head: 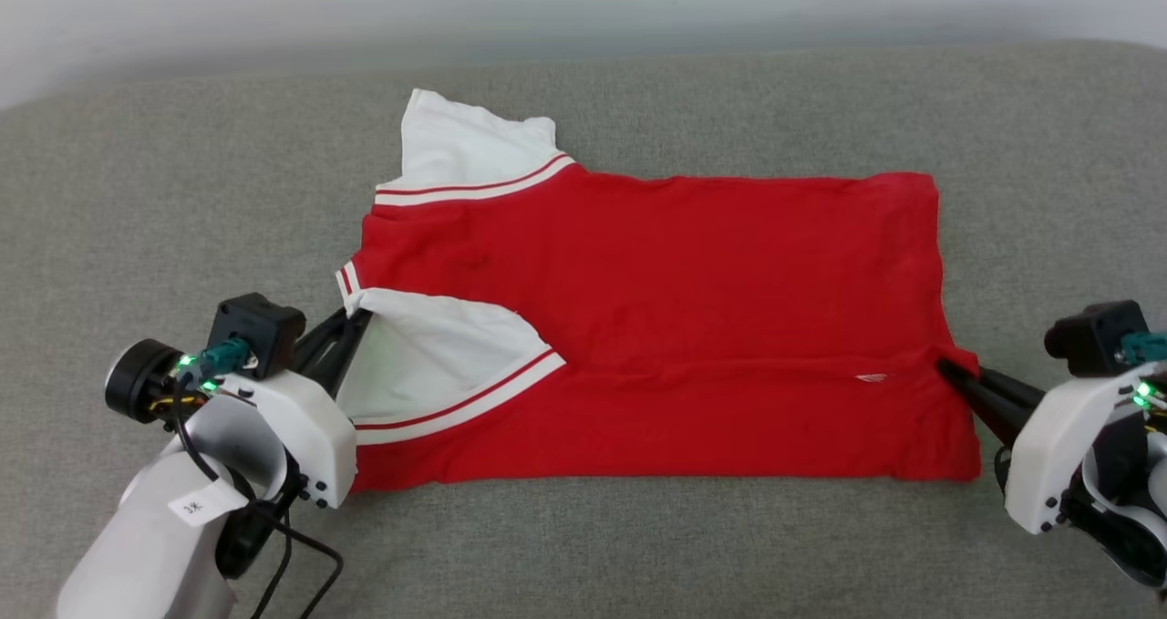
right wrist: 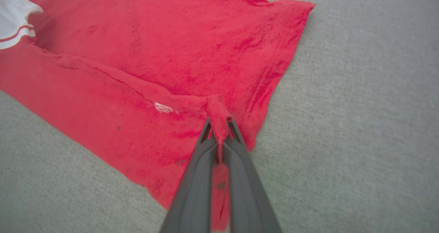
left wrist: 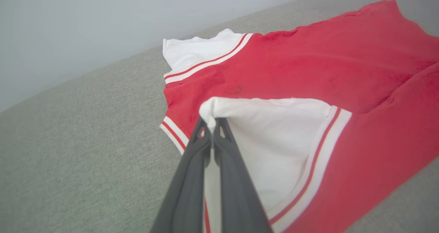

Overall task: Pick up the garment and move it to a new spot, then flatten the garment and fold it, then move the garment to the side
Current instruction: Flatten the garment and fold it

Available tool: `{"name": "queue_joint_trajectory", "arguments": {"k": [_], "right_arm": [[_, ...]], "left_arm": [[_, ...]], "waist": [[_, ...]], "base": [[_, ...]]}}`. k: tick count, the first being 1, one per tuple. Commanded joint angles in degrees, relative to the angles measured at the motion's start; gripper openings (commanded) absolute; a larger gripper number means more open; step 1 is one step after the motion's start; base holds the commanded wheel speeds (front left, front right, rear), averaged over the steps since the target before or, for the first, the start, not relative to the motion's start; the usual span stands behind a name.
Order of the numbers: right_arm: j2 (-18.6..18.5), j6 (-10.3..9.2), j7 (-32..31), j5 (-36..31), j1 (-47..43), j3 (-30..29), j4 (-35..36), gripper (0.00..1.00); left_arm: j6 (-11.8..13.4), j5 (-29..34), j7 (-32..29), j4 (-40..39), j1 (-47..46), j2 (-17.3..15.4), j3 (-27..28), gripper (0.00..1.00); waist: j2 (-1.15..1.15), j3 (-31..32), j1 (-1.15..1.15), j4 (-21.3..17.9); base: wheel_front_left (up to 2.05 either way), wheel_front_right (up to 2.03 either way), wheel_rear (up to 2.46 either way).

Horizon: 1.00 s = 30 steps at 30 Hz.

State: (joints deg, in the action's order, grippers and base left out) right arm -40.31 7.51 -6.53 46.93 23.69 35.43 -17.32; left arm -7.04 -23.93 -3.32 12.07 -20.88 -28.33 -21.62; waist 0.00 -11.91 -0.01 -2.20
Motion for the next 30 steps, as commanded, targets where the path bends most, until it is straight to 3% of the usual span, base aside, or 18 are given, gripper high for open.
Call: {"name": "queue_joint_trajectory", "arguments": {"k": [1, 11, 18, 19, 20, 21, 22, 30], "right_arm": [[0.93, -0.06, -0.43, 0.23, 1.91, 0.64, -0.99, 0.0], [4.01, -0.06, -1.62, 0.48, 7.42, 4.19, -9.79, 0.0], [5.69, -0.06, -0.16, 1.38, 8.36, 6.22, -12.19, 0.0], [5.75, -0.06, 0.33, 1.61, 8.36, 6.25, -12.26, 0.31], [5.9, -0.06, 0.92, 1.94, 8.23, 6.08, -12.24, 0.97], [6.07, -0.05, 1.64, 2.25, 8.1, 5.8, -12.06, 1.0], [6.14, -0.05, 2.3, 2.48, 7.88, 5.56, -11.78, 1.0], [4.8, -0.05, 6.17, 3.07, 3.83, 4.02, -9.44, 1.0]], "left_arm": [[-0.17, -0.41, 0.52, 1.81, -1.64, -0.3, -0.54, 0.0], [-0.33, -3.66, 4.16, 15.89, -8.38, 0.3, -6.82, 0.0], [-0.35, -7.46, 7.52, 22.89, -11.04, 0.32, -12.4, 0.0], [-0.35, -7.91, 8.09, 23.7, -11.5, 0.35, -12.72, 0.0], [-0.34, -8.33, 8.58, 24.55, -11.91, 0.41, -12.77, 0.0], [-0.35, -8.62, 8.96, 25.18, -12.18, 0.54, -13.21, 0.89], [-0.35, -8.53, 9.7, 25.62, -12.6, 0.42, -13.55, 1.0], [-0.35, -9.35, 11.45, 26.36, -15.12, -1.22, -15.73, 1.0]], "waist": [[0.0, -1.59, 0.01, -0.14], [0.0, -5.04, 0.01, 0.33], [0.0, -5.0, 0.01, -0.22], [0.0, -4.7, 0.01, -0.15], [0.0, -4.34, 0.01, -0.03], [0.0, -3.94, 0.01, 0.1], [0.0, -3.48, 0.01, 0.25], [0.0, 1.85, 0.01, 1.94]], "base": [[0.0, 0.0, 0.0], [0.0, 0.0, 0.0], [0.0, 0.0, 0.0], [0.0, 0.0, 0.0], [0.0, 0.0, 0.0], [0.0, 0.0, 0.0], [0.0, 0.0, 0.0], [0.0, 0.0, 0.0]]}}
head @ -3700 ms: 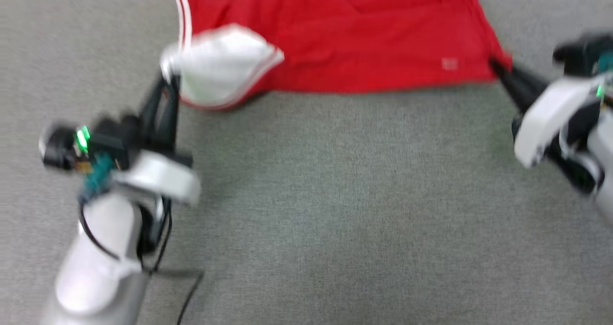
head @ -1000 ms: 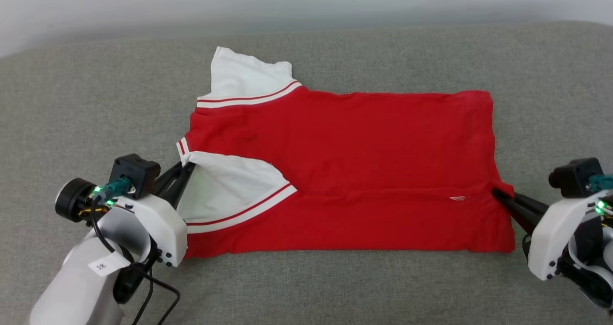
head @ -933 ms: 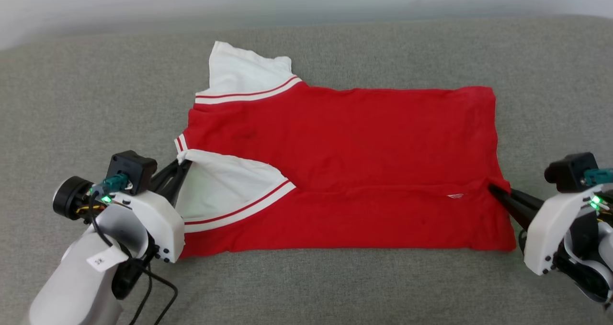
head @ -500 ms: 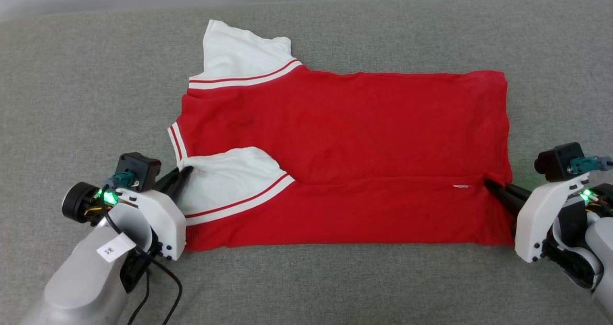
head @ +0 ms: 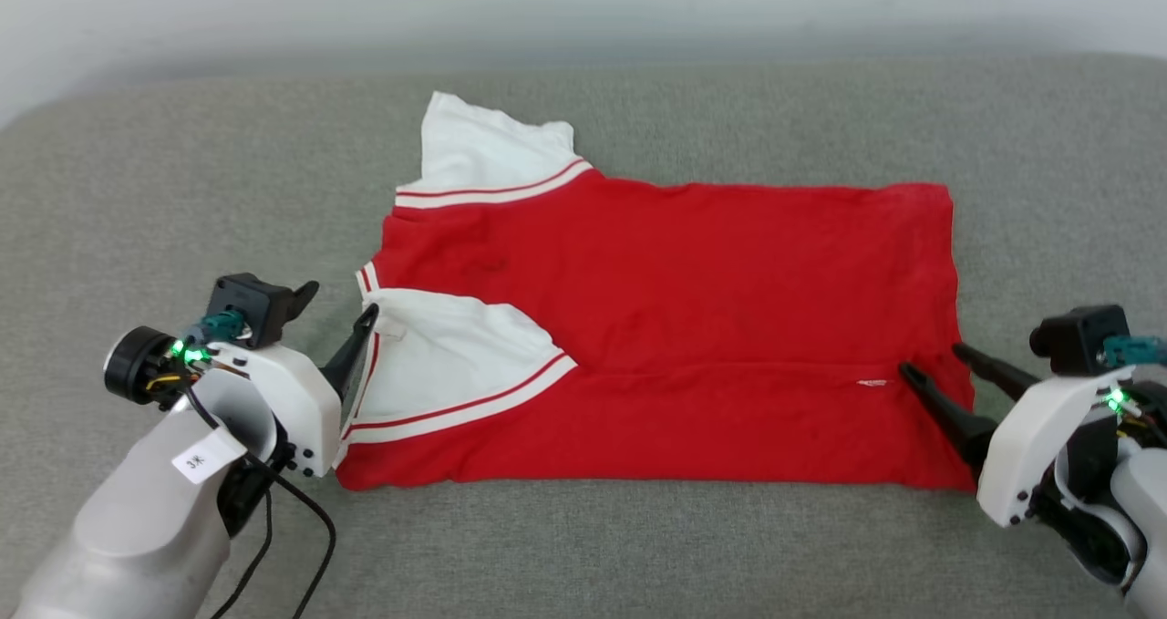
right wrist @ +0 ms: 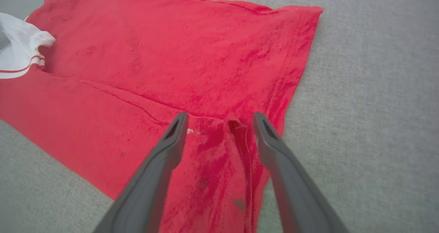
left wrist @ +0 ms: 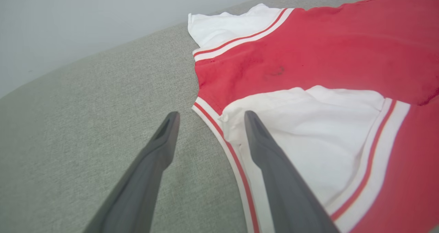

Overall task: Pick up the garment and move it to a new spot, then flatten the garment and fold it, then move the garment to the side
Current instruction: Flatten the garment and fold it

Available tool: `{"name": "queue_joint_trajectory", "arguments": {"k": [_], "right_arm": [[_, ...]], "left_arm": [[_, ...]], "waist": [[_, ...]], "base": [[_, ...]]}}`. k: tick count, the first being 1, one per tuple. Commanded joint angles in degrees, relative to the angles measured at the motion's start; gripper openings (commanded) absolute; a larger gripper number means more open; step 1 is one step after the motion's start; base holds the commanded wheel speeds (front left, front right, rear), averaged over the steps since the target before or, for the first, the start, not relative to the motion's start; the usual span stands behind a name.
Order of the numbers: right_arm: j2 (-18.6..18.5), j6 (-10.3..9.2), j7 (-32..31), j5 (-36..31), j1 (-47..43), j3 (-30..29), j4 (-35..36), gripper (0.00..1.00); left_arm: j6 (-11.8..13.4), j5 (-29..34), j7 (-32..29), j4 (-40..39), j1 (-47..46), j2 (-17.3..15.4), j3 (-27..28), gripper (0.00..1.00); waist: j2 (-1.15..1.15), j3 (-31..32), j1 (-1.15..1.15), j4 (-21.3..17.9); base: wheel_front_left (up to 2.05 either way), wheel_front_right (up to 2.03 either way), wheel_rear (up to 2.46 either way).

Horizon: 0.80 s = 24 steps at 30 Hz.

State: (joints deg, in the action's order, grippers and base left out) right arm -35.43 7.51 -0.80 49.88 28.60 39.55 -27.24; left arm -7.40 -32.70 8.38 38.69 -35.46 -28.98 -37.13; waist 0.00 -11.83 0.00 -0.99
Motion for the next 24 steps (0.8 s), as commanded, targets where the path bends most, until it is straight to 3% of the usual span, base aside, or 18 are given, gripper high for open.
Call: {"name": "queue_joint_trajectory", "arguments": {"k": [1, 9, 16, 24], "right_arm": [[-0.24, -0.05, 0.62, 0.08, -1.62, -0.34, 0.78, 1.0], [-0.19, -0.05, 0.7, -0.51, -4.94, -2.5, 2.26, 1.0], [0.97, -0.05, -0.67, -1.52, -6.57, -3.99, 3.08, 1.0], [2.4, -0.05, -2.04, -2.7, -5.88, -4.84, 4.58, 1.0]], "left_arm": [[0.01, -0.95, -0.85, -0.58, -0.79, -0.82, -0.32, 1.0], [0.01, -7.22, -11.13, -7.07, -2.2, -3.67, -3.51, 1.0], [0.01, -17.41, -28.8, -13.71, -4.29, -7.53, -9.0, 1.0], [0.0, -25.02, -41.45, -11.67, -5.22, -8.3, -11.81, 1.0]], "waist": [[0.0, 2.46, 0.0, 0.86], [0.0, 5.8, 0.0, 1.87], [0.0, 7.02, 0.0, 1.94], [0.0, 6.51, 0.0, 0.34]], "base": [[0.0, 0.0, 0.0], [0.0, 0.0, 0.0], [0.0, 0.0, 0.0], [0.0, 0.0, 0.0]]}}
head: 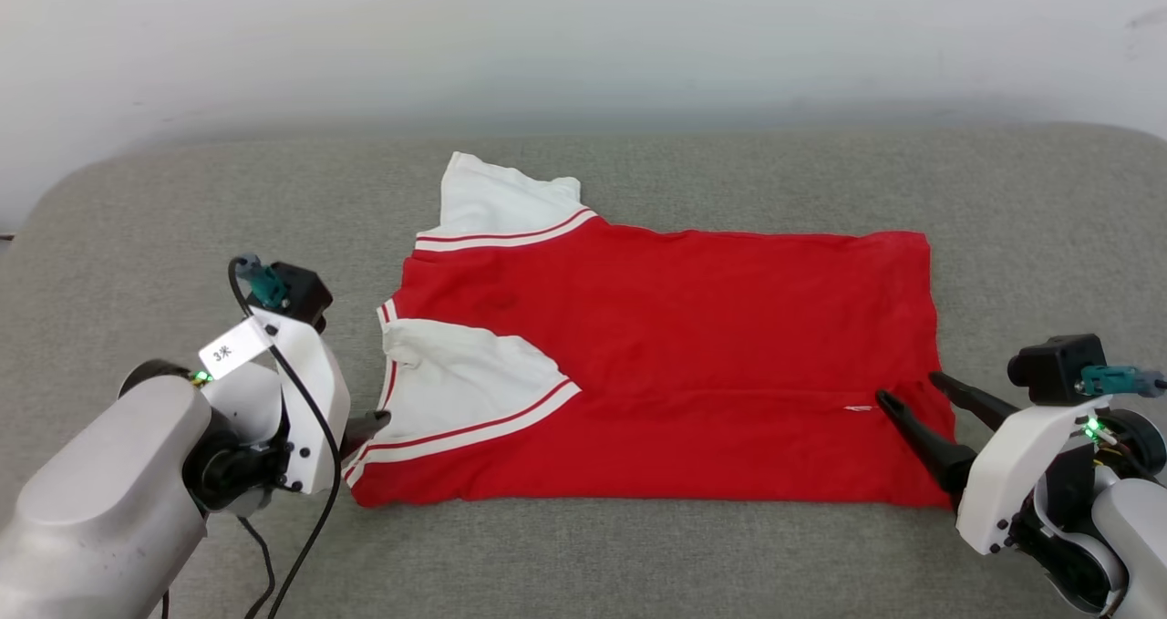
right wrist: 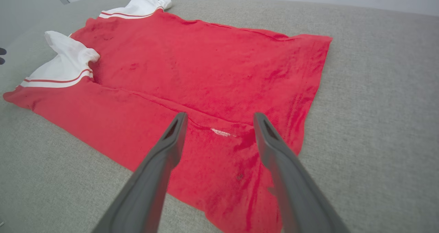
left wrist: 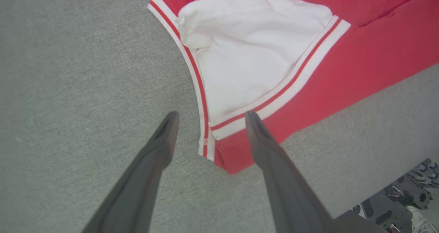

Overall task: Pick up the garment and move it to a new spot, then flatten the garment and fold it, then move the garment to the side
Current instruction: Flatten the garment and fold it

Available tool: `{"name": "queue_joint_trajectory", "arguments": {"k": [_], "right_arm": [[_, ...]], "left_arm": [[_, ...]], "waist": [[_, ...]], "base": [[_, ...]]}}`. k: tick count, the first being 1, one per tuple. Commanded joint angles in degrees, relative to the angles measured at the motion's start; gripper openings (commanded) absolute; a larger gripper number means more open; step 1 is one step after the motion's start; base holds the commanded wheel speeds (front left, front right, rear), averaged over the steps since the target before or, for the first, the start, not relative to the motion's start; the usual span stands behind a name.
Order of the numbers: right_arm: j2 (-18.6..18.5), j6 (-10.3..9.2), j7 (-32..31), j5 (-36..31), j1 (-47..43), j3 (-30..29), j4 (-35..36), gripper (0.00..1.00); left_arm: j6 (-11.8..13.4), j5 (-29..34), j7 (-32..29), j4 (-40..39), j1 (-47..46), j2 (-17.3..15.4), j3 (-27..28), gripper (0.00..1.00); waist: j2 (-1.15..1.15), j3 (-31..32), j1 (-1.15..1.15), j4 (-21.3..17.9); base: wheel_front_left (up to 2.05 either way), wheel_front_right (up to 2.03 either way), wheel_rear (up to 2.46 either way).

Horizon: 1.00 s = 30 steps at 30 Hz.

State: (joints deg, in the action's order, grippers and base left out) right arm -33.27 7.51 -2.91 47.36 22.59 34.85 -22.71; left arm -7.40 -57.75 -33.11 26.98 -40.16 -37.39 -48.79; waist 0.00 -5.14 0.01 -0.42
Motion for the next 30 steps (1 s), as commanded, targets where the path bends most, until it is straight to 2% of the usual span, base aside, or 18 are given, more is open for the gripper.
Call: {"name": "queue_joint_trajectory", "arguments": {"k": [1, 6, 17, 18, 19, 20, 25, 30], "right_arm": [[0.4, -0.05, -0.07, -0.37, 0.28, -0.19, 0.23, 1.0], [1.11, -0.05, -0.41, -0.65, 0.73, -0.56, 0.67, 1.0], [1.97, -0.05, -0.12, -0.99, 1.86, -0.89, 0.06, 1.0], [1.98, -0.05, -0.2, -0.94, 2.04, -0.92, 0.07, 1.0], [2.01, -0.05, -0.22, -0.89, 2.24, -0.95, 0.11, 1.0], [1.94, -0.05, -0.21, -0.97, 2.46, -0.96, 0.16, 1.0], [0.5, -0.05, -1.13, -1.65, 4.67, -0.99, 0.95, 1.0], [-2.93, -0.05, -5.31, -2.11, 7.39, -0.75, 3.11, 1.0]], "left_arm": [[0.0, -0.47, -0.72, 0.52, -0.3, 0.14, -0.46, 1.0], [0.0, -2.44, -3.23, 3.31, 1.48, 0.8, -2.01, 1.0], [-0.01, -3.75, -2.66, 7.93, 5.89, 2.4, -6.03, 1.0], [-0.01, -3.64, -1.71, 7.99, 5.9, 2.6, -6.15, 0.41], [-0.01, -3.48, -0.79, 8.16, 5.78, 2.67, -6.28, 0.41], [-0.01, -3.05, -0.17, 8.19, 5.63, 2.6, -6.73, 0.0], [-0.01, -2.91, 3.94, 6.05, 4.75, 1.4, -7.61, 0.0], [0.0, -1.39, 8.87, 2.13, 3.85, -1.66, -8.61, 0.0]], "waist": [[0.0, -0.39, -0.01, -0.54], [0.0, -1.4, -0.01, -1.82], [0.0, -3.01, -0.01, -2.84], [0.0, -2.98, -0.01, -2.77], [0.0, -2.93, -0.01, -2.7], [0.0, -2.83, -0.01, -2.66], [0.0, -1.9, -0.01, -2.56], [0.0, -0.58, -0.01, -2.04]], "base": [[0.0, 0.0, 0.0], [0.0, 0.0, 0.0], [0.0, 0.0, 0.0], [0.0, 0.0, 0.0], [0.0, 0.0, 0.0], [0.0, 0.0, 0.0], [0.0, 0.0, 0.0], [0.0, 0.0, 0.0]]}}
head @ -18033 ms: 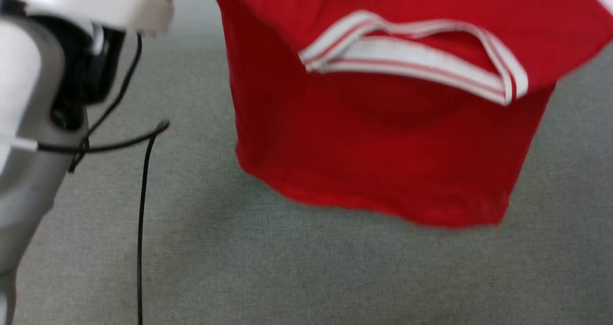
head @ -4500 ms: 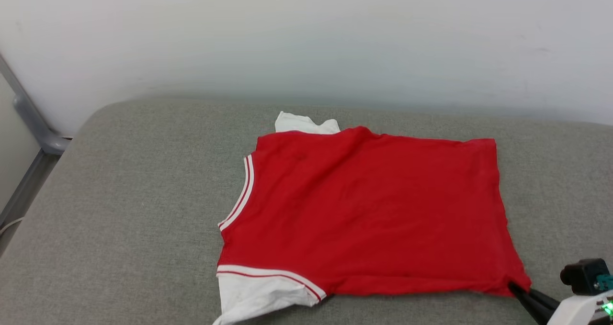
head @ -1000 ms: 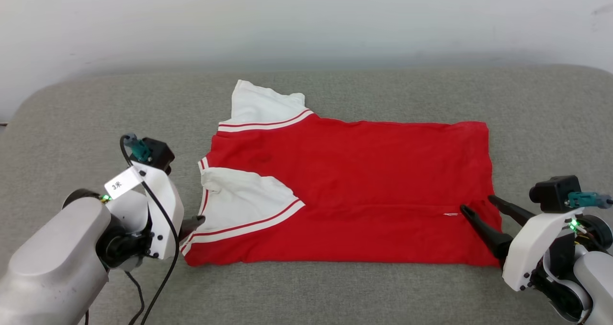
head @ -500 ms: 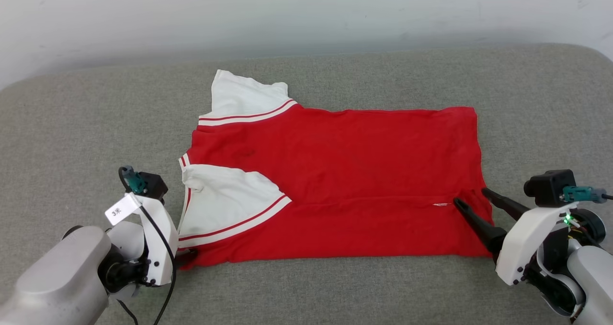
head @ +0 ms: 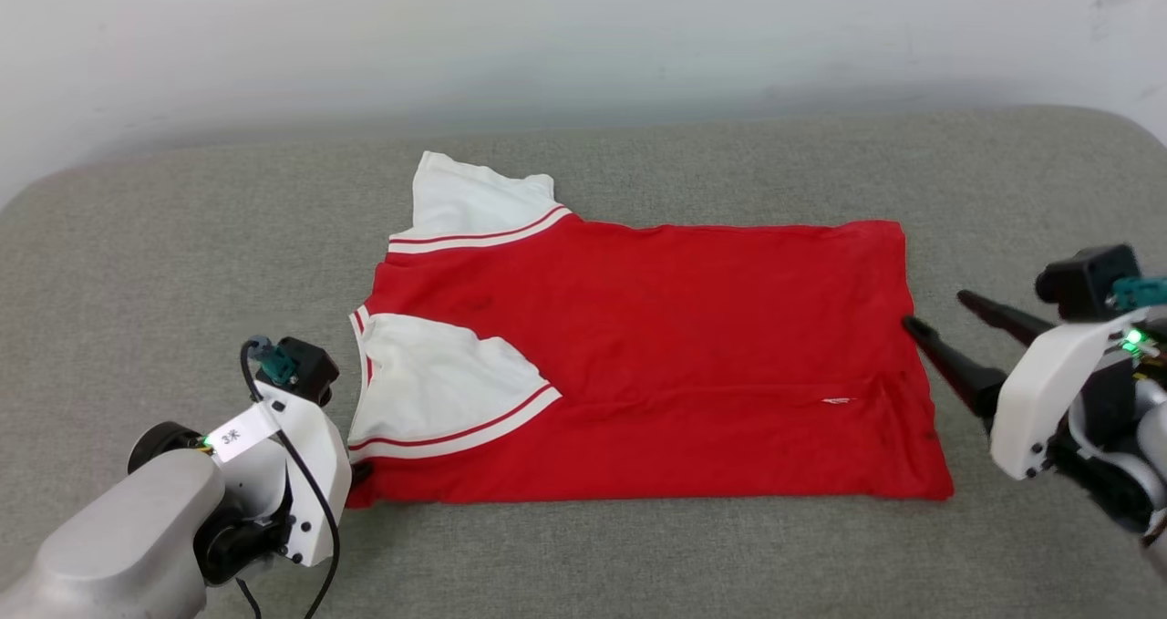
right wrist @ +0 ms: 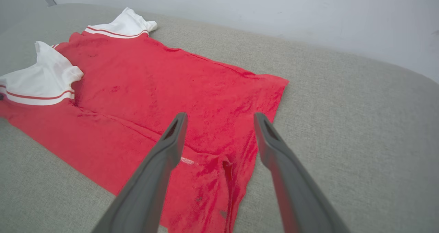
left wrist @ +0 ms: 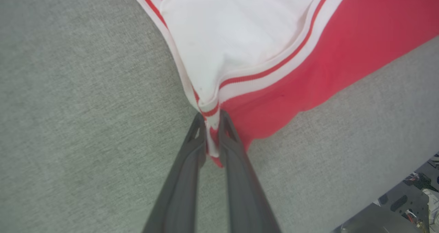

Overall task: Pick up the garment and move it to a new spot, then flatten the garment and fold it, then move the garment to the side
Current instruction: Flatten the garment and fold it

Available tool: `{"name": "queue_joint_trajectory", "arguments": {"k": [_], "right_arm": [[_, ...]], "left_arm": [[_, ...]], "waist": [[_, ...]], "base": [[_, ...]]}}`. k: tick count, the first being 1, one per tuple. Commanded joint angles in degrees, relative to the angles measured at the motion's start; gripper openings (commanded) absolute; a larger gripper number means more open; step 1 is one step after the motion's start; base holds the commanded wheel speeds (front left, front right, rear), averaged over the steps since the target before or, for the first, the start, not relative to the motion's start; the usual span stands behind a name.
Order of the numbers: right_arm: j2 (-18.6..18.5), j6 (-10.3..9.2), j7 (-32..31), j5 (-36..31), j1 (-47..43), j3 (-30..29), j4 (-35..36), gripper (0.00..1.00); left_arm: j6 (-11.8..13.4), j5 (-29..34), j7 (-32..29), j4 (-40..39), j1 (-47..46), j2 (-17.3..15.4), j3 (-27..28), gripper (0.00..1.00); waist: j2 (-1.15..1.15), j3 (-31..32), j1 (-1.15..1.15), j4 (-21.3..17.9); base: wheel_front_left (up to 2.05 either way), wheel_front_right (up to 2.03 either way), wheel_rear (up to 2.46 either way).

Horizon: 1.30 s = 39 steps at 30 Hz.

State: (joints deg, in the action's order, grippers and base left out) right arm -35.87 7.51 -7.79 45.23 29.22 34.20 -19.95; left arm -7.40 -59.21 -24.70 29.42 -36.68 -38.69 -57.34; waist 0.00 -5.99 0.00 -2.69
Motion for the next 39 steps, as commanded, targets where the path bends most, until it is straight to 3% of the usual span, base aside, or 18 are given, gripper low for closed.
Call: {"name": "queue_joint_trajectory", "arguments": {"k": [1, 10, 15, 27, 34, 35, 36, 39], "right_arm": [[-1.04, -0.05, -1.72, 0.34, 1.29, -0.06, 0.84, 1.0], [-7.28, -0.05, -21.56, 4.23, 2.76, 2.55, 3.85, 1.0], [-6.58, -0.05, -28.58, 5.14, 1.36, 3.35, 1.69, 1.0], [1.65, -0.05, -26.89, 5.14, -0.95, 1.18, -10.14, 1.0], [6.89, -0.03, -23.44, 5.41, -2.79, 3.77, -16.86, 1.0], [7.09, -0.02, -22.8, 5.68, -2.75, 4.1, -17.2, 0.33], [7.11, 0.01, -22.02, 5.78, -2.6, 4.59, -17.17, 0.0], [5.72, 0.02, -19.26, 6.33, -1.78, 5.04, -16.68, 0.0]], "left_arm": [[0.0, 0.29, 1.28, -1.02, 0.24, -0.69, -0.16, 0.0], [0.43, 2.33, 5.19, -6.58, -0.88, -2.42, -0.4, 0.0], [1.44, 3.31, 5.69, -9.2, -1.31, -2.84, -0.49, 0.0], [2.65, 4.23, 6.31, -11.98, -1.86, -3.05, -0.34, 0.0], [2.97, 4.25, 6.93, -11.59, -2.04, -2.71, -0.18, 0.0], [2.87, 4.16, 7.1, -11.48, -1.94, -2.61, -0.18, 0.0], [2.85, 4.03, 7.27, -11.3, -1.74, -2.6, -0.14, 0.0], [2.93, 3.54, 7.8, -10.7, -0.7, -2.66, -0.04, 0.0]], "waist": [[0.0, 0.42, 0.0, 0.4], [0.0, 0.6, 0.0, 1.96], [0.0, -0.11, 0.0, 2.43], [0.0, -2.24, 0.0, 3.78], [0.0, -3.08, 0.0, 4.32], [0.0, -3.02, 0.0, 4.34], [0.0, -2.89, 0.0, 4.29], [0.0, -2.06, 0.0, 4.08]], "base": [[0.0, 0.0, 0.0], [0.0, 0.0, 0.0], [0.0, 0.0, 0.0], [0.0, 0.0, 0.0], [0.0, 0.0, 0.0], [0.0, 0.0, 0.0], [0.0, 0.0, 0.0], [0.0, 0.0, 0.0]]}}
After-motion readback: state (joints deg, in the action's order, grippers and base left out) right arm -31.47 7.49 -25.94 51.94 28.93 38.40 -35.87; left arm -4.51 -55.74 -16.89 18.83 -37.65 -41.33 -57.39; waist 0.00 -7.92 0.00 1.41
